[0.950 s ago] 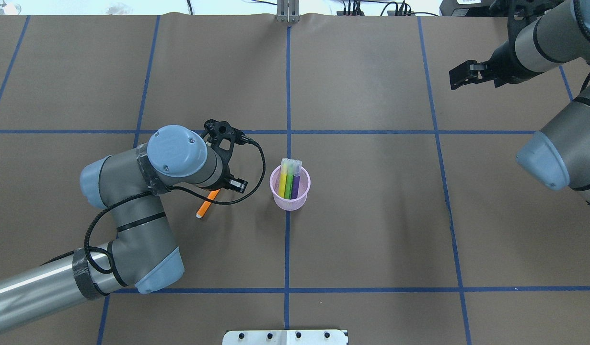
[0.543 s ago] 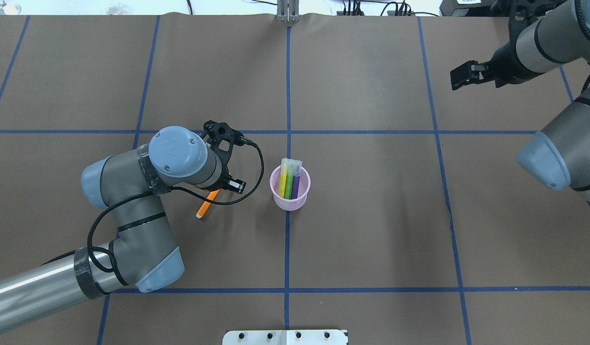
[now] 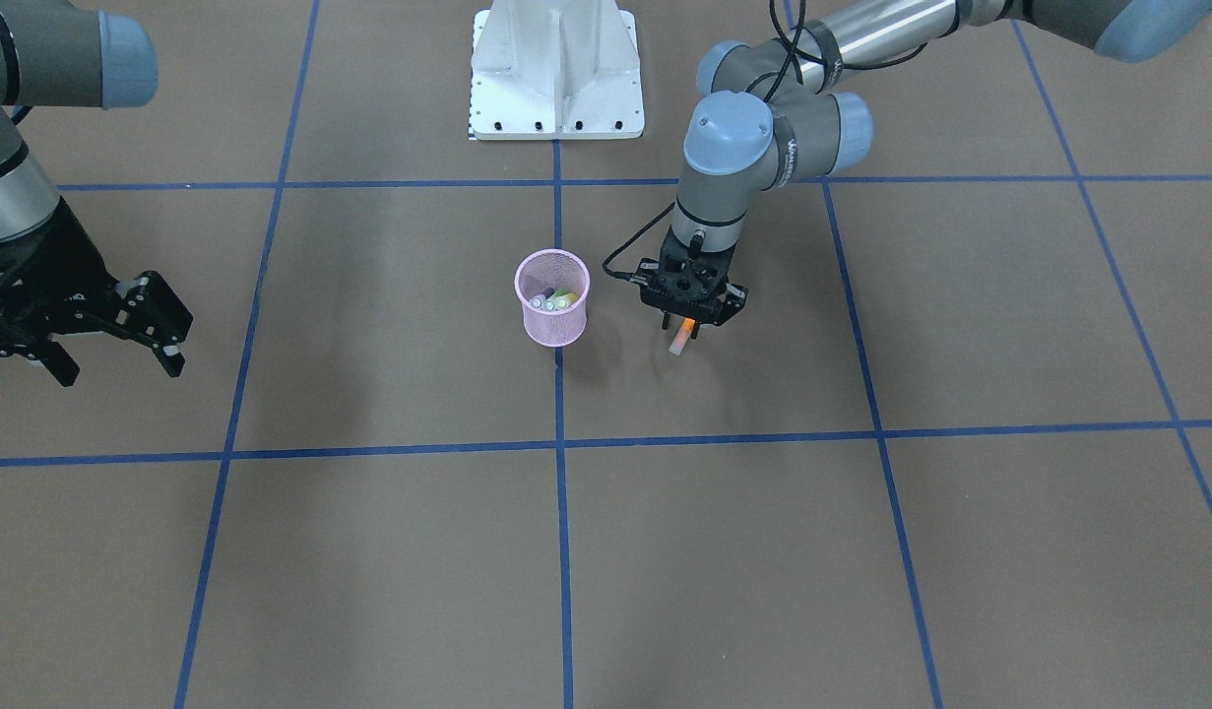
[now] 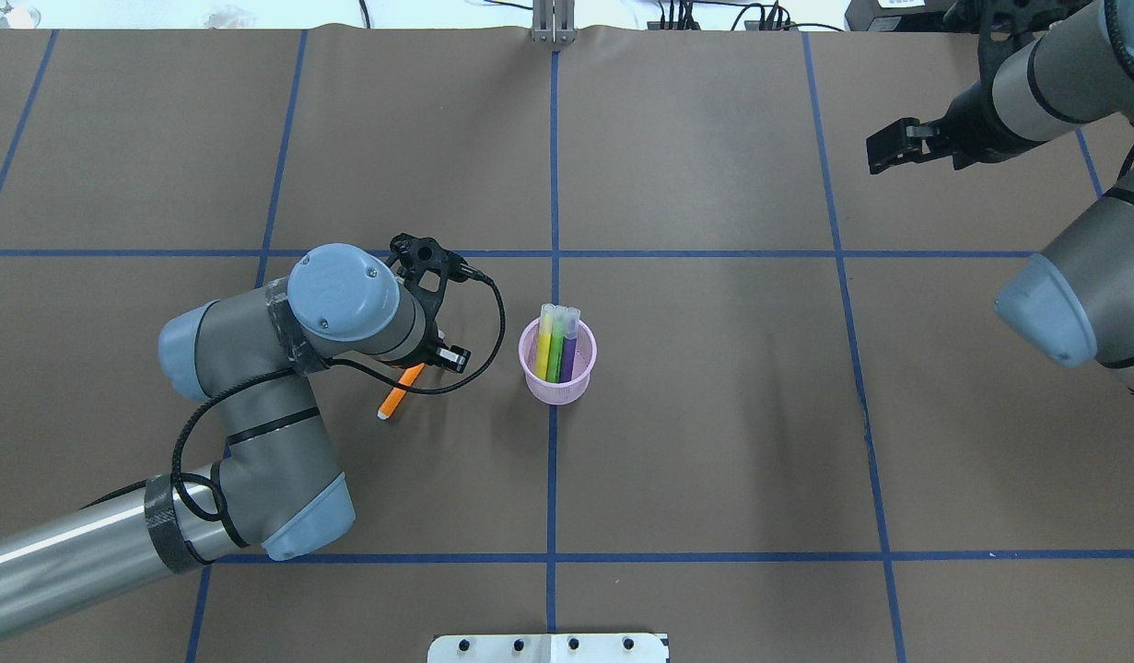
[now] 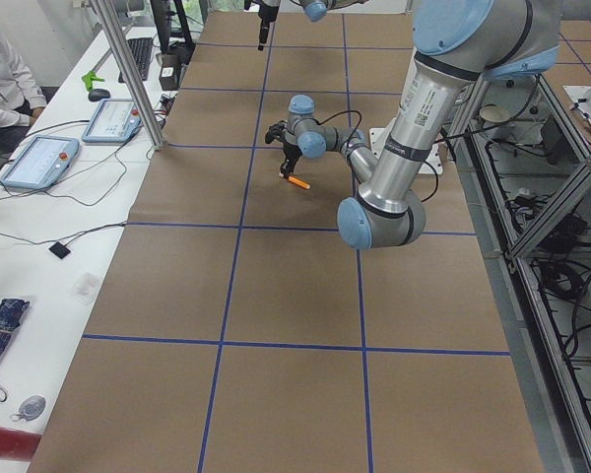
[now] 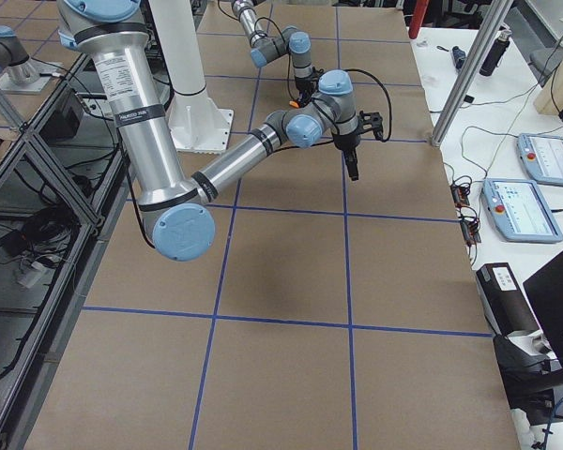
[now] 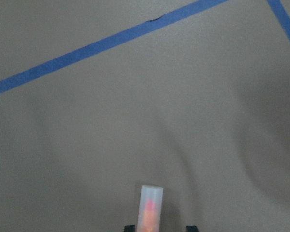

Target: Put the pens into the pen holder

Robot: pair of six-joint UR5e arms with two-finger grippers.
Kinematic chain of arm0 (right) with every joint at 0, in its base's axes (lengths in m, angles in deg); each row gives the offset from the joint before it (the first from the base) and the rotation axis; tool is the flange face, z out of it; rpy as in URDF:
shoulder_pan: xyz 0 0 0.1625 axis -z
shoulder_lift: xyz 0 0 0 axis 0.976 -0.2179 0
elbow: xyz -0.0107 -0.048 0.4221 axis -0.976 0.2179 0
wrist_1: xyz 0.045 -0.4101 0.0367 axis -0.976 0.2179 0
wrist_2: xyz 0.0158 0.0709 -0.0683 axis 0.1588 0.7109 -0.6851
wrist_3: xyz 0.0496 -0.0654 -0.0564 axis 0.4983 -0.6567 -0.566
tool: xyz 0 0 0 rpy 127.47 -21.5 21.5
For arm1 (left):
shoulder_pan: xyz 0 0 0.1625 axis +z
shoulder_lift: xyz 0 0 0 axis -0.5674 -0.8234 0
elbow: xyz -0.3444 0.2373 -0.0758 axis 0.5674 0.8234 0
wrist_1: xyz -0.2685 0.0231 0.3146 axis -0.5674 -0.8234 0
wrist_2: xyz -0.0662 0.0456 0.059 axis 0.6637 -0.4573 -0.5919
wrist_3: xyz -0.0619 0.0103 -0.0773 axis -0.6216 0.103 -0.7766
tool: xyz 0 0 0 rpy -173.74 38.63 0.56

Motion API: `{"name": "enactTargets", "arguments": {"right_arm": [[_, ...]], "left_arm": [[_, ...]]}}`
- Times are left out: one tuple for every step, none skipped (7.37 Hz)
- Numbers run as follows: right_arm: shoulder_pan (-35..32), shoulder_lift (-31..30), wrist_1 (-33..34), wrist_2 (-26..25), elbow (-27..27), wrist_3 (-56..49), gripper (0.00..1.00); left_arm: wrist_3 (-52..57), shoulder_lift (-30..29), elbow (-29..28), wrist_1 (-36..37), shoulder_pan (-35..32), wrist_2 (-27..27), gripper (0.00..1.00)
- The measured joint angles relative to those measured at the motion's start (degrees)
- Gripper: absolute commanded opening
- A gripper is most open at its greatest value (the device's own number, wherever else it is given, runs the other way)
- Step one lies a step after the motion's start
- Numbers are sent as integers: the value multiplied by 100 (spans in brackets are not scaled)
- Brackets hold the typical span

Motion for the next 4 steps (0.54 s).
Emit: {"name": "enactTargets", "arguments": {"right_arm": [[0,-1,0,-5,0,0,99],[0,-1,0,-12,0,0,99],[0,-2,0,-20,0,0,99],[0,-2,0,-24,0,0,99]], "left_arm": [[0,0,-17,0,0,0,29],[0,0,-23,0,0,0,0],[0,-1,-24,0,0,0,0],[2,-8,-9,0,-2,2,0]]}}
